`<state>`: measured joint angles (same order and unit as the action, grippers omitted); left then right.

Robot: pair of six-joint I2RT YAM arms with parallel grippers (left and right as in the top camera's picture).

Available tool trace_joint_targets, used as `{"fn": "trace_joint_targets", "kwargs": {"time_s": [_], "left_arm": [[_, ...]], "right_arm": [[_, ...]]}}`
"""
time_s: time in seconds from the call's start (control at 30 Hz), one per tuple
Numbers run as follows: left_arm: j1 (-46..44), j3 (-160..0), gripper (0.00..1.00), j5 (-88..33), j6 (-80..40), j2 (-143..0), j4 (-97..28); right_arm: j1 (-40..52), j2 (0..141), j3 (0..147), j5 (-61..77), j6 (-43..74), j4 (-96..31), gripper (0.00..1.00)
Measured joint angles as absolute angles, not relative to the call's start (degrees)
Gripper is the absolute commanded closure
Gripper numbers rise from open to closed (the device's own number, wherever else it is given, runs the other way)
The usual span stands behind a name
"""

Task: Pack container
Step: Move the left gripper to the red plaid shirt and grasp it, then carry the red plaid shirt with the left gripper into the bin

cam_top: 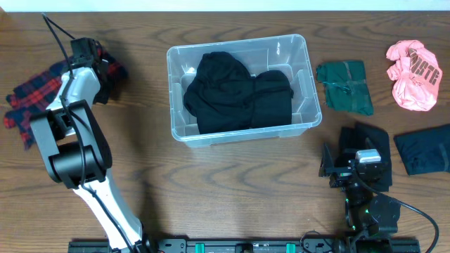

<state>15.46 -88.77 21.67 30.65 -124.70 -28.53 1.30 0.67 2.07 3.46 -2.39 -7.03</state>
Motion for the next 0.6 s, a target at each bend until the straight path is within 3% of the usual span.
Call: {"fn": "trace_joint_targets", "kwargs": {"time_s": [0.6], "left_arm": [[8.40, -88.71, 0.94, 21.34, 20.75, -98.15, -29.39]], "right_arm": [[1.30, 0.67, 2.07, 3.46, -2.39, -7.03, 0.01]]}}
